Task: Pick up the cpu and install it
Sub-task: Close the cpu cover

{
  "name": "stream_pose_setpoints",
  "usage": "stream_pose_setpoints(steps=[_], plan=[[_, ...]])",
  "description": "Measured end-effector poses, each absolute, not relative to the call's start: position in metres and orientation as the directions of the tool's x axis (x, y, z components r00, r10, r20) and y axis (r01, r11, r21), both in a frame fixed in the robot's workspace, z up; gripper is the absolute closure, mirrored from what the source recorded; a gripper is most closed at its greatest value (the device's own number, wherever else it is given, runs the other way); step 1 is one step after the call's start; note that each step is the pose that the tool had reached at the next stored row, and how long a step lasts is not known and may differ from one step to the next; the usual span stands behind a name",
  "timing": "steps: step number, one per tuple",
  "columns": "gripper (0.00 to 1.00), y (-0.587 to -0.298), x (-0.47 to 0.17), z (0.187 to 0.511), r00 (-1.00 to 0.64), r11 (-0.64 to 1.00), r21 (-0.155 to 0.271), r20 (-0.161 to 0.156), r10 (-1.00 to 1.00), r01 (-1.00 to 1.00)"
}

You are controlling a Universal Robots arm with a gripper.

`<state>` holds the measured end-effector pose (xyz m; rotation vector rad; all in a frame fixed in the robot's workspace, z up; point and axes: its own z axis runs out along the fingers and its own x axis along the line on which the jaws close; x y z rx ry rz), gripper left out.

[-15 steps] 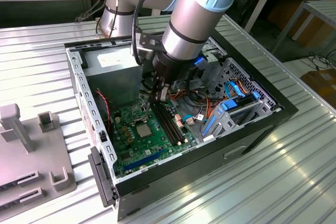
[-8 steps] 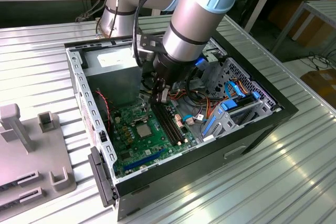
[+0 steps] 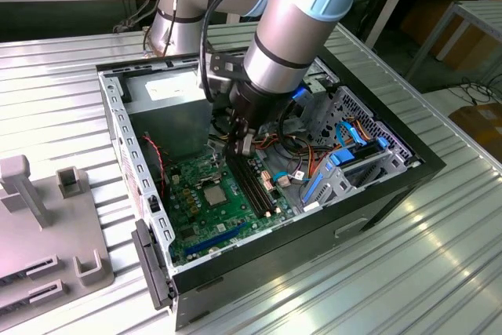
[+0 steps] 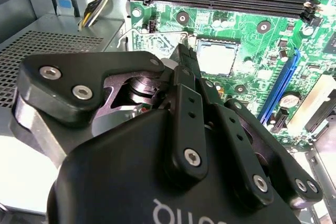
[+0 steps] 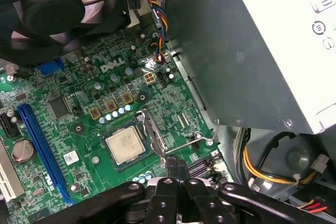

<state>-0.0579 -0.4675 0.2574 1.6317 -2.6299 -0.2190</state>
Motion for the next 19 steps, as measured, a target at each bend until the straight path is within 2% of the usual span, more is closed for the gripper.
stream_pose_setpoints(steps=[19], plan=[[0.89,-0.4726,-0.0585,0.2575,-0.427,0.418,0.137,-0.043,-0.903,-0.898]])
